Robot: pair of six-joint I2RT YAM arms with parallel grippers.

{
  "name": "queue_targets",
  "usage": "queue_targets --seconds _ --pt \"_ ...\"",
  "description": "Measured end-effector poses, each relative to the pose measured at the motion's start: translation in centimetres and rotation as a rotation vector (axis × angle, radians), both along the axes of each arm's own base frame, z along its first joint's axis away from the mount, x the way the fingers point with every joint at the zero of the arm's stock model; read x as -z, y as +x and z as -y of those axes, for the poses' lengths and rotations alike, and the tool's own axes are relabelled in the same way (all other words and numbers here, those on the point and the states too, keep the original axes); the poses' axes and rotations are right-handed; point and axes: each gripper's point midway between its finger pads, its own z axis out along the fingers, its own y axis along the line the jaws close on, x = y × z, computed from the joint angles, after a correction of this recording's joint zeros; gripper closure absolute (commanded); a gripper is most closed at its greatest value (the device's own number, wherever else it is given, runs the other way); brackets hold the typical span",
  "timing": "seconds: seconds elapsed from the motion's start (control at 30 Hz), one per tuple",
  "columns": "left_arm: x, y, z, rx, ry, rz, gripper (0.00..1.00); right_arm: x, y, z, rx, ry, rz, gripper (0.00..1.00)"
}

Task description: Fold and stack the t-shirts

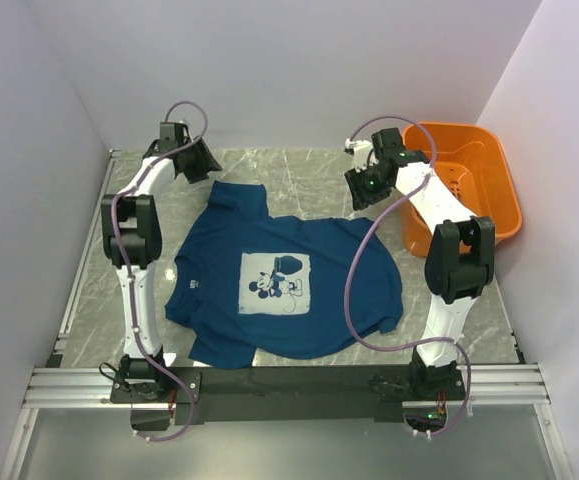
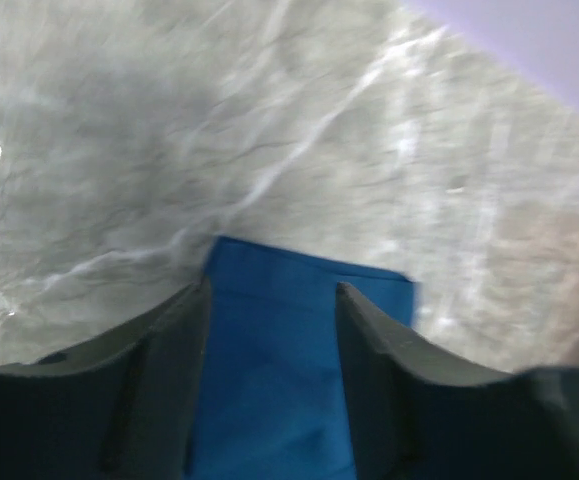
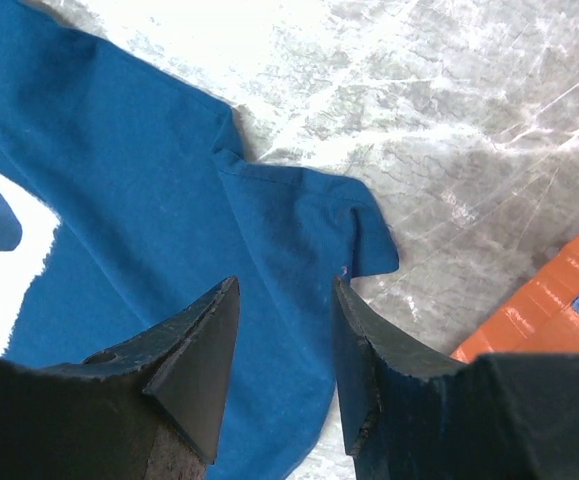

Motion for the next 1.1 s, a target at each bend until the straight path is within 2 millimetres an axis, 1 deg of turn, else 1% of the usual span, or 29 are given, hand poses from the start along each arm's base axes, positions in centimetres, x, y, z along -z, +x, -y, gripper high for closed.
queue_targets --seconds 0.1,0.17,0.27,0.43,0.63,0.67,0.73,0.77,0.87,0.9,0.97,1.1 --pt "2.8 -0.2 -0.3 -0.009 0.014 -0.068 0.48 0.1 0.0 0.1 0.007 -0.003 -0.002 0.51" --pt "4.0 -0.3 -0.3 -0.012 0.018 -0.096 0.49 0.2 0.0 0.1 0.01 -0.004 -0.006 0.51" --pt "5.2 -0.5 -0.4 -0.016 0.02 -0.126 0.5 0.6 0.3 0.2 0.02 -0.009 -0.012 0.51" --pt "5.2 -0.2 -0.5 -0.02 0.024 -0.126 0.51 1.8 0.5 0.2 0.025 -0.015 -0.035 0.51" --pt "5.4 0.6 -0.2 -0.012 0.016 -0.112 0.6 2.8 0.5 0.3 0.031 -0.023 -0.057 0.51" --pt "5.5 0.7 -0.2 -0.011 0.016 -0.112 0.65 2.9 0.5 0.3 0.033 -0.026 -0.058 0.51" --pt "5.6 0.6 0.0 -0.01 0.015 -0.116 0.7 3.0 0.5 0.4 0.04 -0.031 -0.059 0.51" --pt "5.6 0.6 0.0 -0.008 0.015 -0.116 0.76 3.0 0.5 0.5 0.045 -0.034 -0.061 0.51" --pt "5.9 0.5 0.3 -0.001 0.013 -0.121 0.86 3.3 0.6 0.7 0.062 -0.042 -0.065 0.51" --pt "6.0 0.5 0.4 0.002 0.015 -0.122 0.92 3.3 0.7 0.9 0.069 -0.046 -0.066 0.51" --pt "6.0 0.5 0.5 0.005 0.016 -0.122 0.99 3.4 1.1 1.1 0.083 -0.055 -0.062 0.51" --pt "6.0 0.5 0.5 0.012 0.019 -0.118 0.99 4.0 1.8 1.7 0.113 -0.081 -0.062 0.52"
